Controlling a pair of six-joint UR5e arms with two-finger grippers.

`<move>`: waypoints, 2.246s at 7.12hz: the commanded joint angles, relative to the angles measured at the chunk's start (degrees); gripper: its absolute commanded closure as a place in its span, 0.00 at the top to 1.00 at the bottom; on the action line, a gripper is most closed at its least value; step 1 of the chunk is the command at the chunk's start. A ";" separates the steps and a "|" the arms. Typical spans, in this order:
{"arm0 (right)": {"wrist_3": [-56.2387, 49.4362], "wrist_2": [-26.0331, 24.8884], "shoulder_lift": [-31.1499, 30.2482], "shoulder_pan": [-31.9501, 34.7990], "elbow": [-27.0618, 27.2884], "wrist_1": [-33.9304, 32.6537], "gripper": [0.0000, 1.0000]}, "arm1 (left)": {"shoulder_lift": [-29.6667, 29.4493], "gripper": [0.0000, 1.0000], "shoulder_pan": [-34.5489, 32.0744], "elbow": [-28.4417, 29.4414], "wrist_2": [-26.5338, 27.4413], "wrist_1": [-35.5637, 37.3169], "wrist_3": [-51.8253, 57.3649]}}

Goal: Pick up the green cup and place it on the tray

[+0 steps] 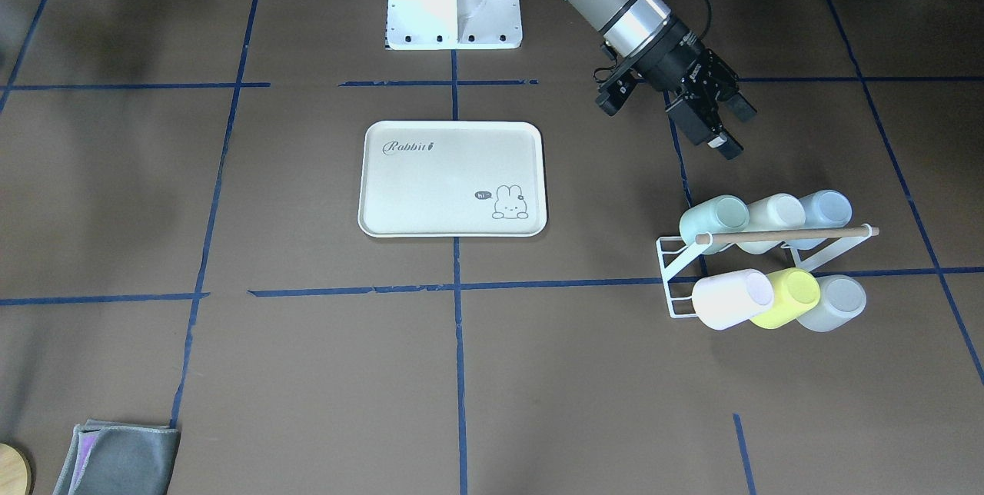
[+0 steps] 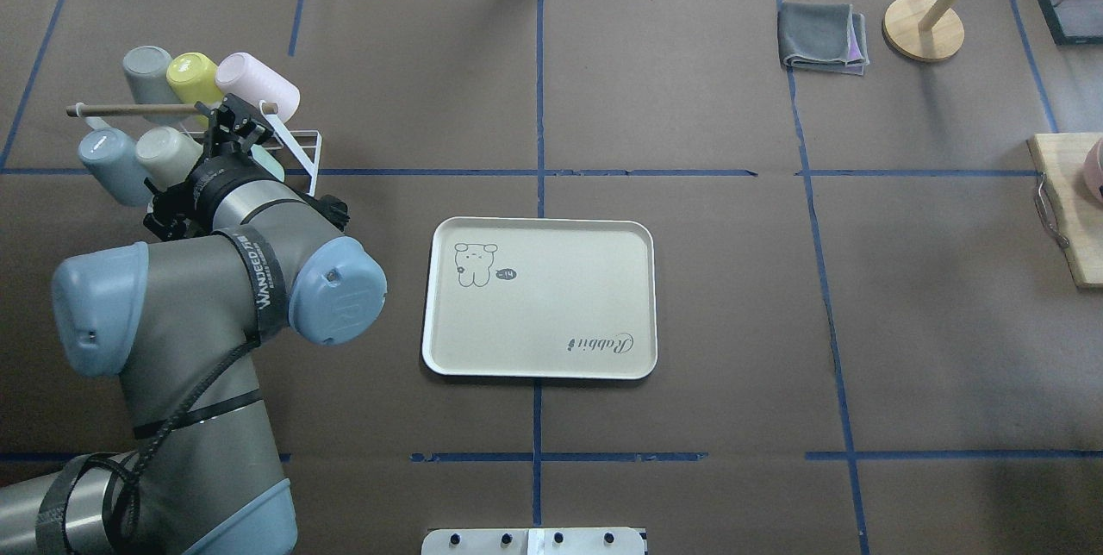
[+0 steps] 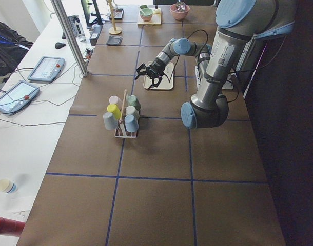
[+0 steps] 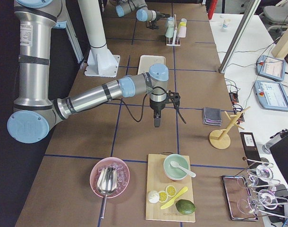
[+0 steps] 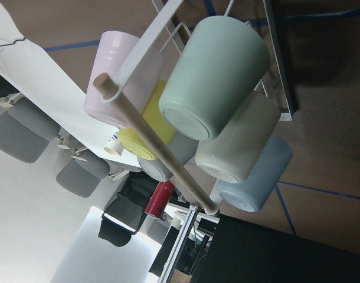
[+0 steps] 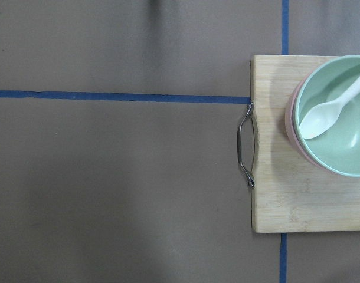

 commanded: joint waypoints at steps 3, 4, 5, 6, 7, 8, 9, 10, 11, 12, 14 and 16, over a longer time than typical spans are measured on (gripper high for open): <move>0.27 1.01 0.03 0.04 -0.64 0.00 1.00 | -0.63 1.00 4.77 8.43 4.19 -0.05 3.27; 0.36 1.10 0.03 0.04 -0.64 0.00 1.00 | -1.33 0.99 4.78 11.75 5.24 -0.05 3.27; 0.36 1.10 0.03 0.04 -0.64 0.00 1.00 | -1.68 1.00 4.78 13.87 6.64 -0.05 3.36; 0.36 1.10 0.03 0.04 -0.73 0.00 1.00 | -1.78 1.00 4.69 15.98 6.83 -0.05 3.36; 0.45 1.10 0.03 0.04 -0.73 0.00 1.00 | -1.95 1.00 4.77 18.00 7.27 -0.49 3.27; 0.45 1.10 0.12 0.04 -0.73 0.00 1.00 | -2.39 0.99 4.69 18.63 7.45 -0.66 3.19; 0.45 1.10 0.20 0.04 -0.73 0.00 1.00 | -2.39 0.99 4.69 20.29 7.53 -1.88 3.10; 0.45 1.10 0.38 0.04 -1.17 0.00 1.00 | -2.39 0.99 4.69 22.48 8.58 -4.16 3.01; 0.45 1.10 0.73 -0.05 -1.78 0.09 1.00 | -2.39 0.99 4.60 25.46 9.63 -7.31 3.01; 0.36 1.10 0.82 -0.05 -1.96 0.09 1.00 | -2.48 0.99 4.16 26.36 10.17 -8.22 3.18; 0.36 1.10 0.91 -0.05 -2.14 0.09 1.00 | -2.48 0.99 3.63 27.25 10.79 -8.31 3.10; 0.36 1.10 1.08 -0.05 -2.31 0.09 1.00 | -2.48 0.98 2.50 28.30 10.88 -9.45 3.10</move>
